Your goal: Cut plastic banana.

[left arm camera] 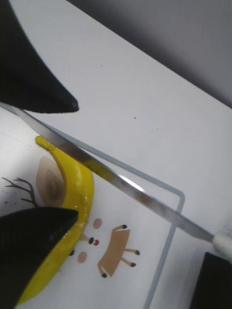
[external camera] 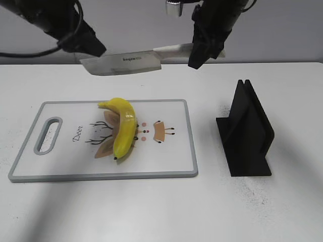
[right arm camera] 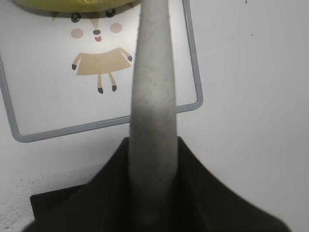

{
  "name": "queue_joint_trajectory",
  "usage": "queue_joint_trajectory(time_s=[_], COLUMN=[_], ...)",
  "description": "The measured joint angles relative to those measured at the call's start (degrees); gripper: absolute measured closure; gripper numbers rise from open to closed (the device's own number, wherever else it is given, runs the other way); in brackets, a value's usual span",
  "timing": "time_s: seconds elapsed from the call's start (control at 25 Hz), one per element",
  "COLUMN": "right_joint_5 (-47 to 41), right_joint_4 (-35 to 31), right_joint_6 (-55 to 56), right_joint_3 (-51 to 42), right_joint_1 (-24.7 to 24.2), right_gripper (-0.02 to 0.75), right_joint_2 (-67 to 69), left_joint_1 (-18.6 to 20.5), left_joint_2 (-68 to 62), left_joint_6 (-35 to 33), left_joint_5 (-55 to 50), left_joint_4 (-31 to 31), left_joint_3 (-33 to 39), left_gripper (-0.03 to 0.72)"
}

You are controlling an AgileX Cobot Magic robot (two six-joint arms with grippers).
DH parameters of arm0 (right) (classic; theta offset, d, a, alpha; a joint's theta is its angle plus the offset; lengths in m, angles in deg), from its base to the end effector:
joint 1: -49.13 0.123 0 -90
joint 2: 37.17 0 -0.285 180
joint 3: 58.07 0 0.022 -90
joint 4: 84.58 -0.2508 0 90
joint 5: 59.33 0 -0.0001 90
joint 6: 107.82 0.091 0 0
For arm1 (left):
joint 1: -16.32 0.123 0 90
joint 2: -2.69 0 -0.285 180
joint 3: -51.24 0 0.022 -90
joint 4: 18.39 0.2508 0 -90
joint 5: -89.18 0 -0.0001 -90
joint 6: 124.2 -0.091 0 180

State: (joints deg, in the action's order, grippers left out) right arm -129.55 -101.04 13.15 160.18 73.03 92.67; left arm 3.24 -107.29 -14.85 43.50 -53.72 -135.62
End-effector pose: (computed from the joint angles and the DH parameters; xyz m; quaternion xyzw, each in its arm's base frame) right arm 0.4128 0.2095 0.2739 -0.6272 0.7499 0.0869 0.1916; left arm 0.3776 -0.1264 0.2891 0.5039 0.7808 -0.1099 0.3527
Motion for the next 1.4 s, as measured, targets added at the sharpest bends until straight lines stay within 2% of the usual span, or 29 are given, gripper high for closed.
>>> queue_joint_trajectory(time_s=[0.28,0.4,0.48,0.6,0.76,0.84,0.92,1.04,1.2,1.4], right_joint_5=[0.0,0.0,0.0,0.0,-0.1,-0.1,-0.1,-0.1,0.5,11.3], right_joint_4=[0.1,0.2,0.2,0.0,-1.1,-1.3,-1.3,-1.3,-1.3,-1.3], right_joint_6=[11.8,16.2,19.4,24.6,31.2,35.5,38.3,40.4,41.8,43.2], right_joint_3=[0.0,0.0,0.0,0.0,0.0,-0.2,-1.3,-5.2,-14.7,-31.9], right_joint_1=[0.0,0.0,0.0,0.0,0.0,0.0,0.0,0.0,0.0,0.0], right_gripper=[0.575,0.575,0.575,0.575,0.575,0.575,0.575,0.575,0.575,0.575], right_joint_2=[-1.1,-2.1,-3.2,-5.4,-8.2,-9.6,-11.2,-14.2,-20.6,-31.9], left_joint_1=[2.1,3.7,5.5,8.3,10.2,10.5,10.6,10.6,10.6,10.6], left_joint_2=[5.9,8.7,10.2,11.5,12.5,12.8,13.9,17.1,24.7,35.9], left_joint_6=[12.0,21.4,31.8,43.3,53.4,57.0,59.4,60.5,60.8,60.9], left_joint_5=[-1.8,-3.3,-4.8,-9.9,-21.6,-23.4,-23.7,-23.8,-23.9,-24.1], left_joint_4=[0.2,2.7,6.1,11.2,23.3,29.0,32.2,32.2,32.0,32.0], left_joint_3=[-3.3,-3.4,-3.4,-3.4,-3.4,-3.1,-1.2,3.0,11.3,21.3], left_gripper=[0.102,0.102,0.102,0.102,0.102,0.102,0.102,0.102,0.102,0.104])
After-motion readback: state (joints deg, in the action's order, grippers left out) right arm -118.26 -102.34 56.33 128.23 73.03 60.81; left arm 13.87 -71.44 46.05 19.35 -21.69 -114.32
